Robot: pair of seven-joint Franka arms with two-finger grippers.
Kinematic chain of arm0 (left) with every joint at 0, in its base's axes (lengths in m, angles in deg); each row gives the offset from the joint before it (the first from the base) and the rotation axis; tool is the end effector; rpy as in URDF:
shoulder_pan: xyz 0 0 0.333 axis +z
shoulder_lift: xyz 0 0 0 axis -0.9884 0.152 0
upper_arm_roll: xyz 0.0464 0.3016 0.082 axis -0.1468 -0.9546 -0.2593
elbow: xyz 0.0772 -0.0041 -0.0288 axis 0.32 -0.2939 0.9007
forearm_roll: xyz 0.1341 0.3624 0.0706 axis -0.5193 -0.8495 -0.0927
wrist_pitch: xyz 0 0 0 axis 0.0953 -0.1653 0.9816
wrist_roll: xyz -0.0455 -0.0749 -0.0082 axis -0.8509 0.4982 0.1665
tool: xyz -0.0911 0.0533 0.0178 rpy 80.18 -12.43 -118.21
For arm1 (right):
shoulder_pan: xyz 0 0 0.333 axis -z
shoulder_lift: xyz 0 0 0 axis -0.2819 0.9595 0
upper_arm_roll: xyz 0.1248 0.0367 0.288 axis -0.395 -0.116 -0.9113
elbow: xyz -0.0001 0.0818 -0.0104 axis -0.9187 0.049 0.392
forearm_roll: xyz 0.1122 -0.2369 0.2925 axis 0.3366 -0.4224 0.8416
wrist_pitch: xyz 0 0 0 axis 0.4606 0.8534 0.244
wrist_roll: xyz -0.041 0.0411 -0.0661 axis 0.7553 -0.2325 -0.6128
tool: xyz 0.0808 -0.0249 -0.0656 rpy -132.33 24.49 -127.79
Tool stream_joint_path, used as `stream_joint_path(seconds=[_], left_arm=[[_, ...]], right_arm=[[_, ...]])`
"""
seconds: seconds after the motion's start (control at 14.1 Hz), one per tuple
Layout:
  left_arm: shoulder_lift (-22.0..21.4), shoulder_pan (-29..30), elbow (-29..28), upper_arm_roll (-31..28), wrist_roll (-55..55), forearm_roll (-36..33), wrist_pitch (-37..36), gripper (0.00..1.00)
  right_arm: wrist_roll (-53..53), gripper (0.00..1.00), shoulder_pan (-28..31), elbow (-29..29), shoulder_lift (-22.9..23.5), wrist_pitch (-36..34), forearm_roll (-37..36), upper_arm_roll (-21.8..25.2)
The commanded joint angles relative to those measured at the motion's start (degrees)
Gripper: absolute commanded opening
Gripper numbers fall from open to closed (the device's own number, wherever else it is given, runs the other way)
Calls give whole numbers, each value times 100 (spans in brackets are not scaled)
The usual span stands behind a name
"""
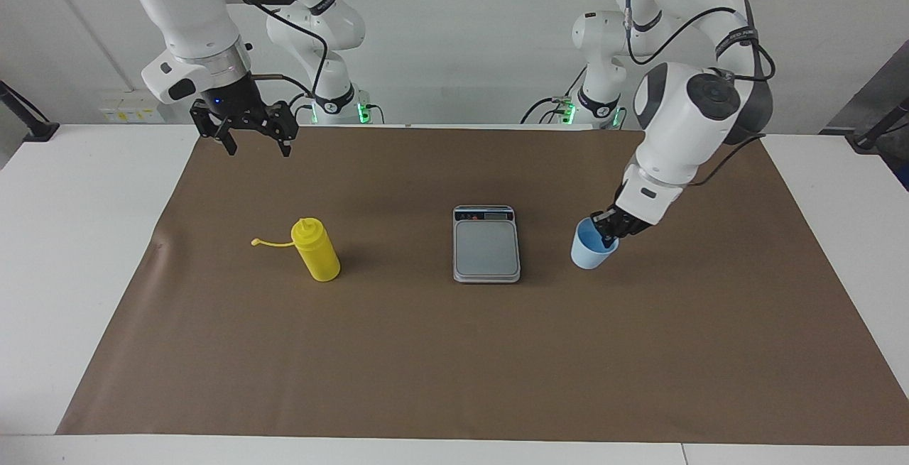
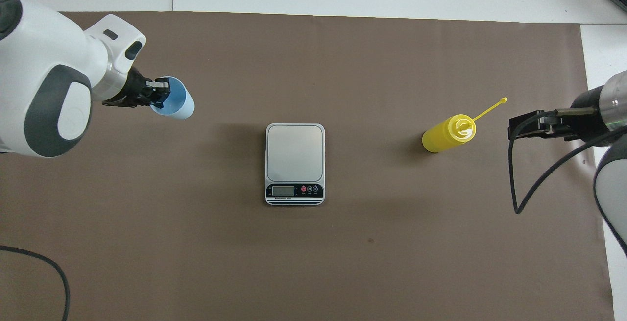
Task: Pour seasoning into cup on scale with both arms
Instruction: 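Lift the blue cup with the left gripper and carry it onto the scale, then set the cup on the scale and open the left gripper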
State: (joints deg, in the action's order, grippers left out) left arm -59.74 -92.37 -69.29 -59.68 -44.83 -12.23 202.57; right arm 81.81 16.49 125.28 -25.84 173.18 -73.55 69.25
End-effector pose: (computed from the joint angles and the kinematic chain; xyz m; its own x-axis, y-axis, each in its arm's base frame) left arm 0.6092 -0.2190 0.4716 0.9897 0.1423 0.0185 0.1391 -0.9832 0.1182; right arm 0.5490 0.0271 0.6135 0.9989 -0.0462 0.0092 -0.0462 -0.9989 0.0031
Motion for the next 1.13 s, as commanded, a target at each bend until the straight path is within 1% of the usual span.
stream_joint_path(seconds=[0.0, 0.21, 0.42, 0.57, 0.64, 0.85, 1.06], left_arm=[[357, -627, 151, -99, -667, 51, 333, 0], [533, -1102, 134, -108, -1160, -45, 545, 0], [525, -1314, -121, -108, -1346, -160, 712, 0], [507, -1332, -217, -108, -1346, -160, 712, 0], [464, -1437, -348, -108, -1363, -169, 747, 0], [323, -1481, -788, -108, -1363, -239, 1011, 0], [323, -1482, -789, -108, -1363, -239, 1020, 0]], right_arm=[[113, 100, -20, 80, -67, 7, -3, 12], [113, 100, -20, 89, -76, -55, -3, 12], [113, 100, -20, 97, -85, -55, -3, 12], [113, 100, -20, 98, -85, -55, -3, 12], [104, 100, -20, 98, -85, -55, -3, 12], [25, 100, -3, 89, -76, -47, -3, 12], [16, 100, -20, 80, -76, -12, -3, 4]])
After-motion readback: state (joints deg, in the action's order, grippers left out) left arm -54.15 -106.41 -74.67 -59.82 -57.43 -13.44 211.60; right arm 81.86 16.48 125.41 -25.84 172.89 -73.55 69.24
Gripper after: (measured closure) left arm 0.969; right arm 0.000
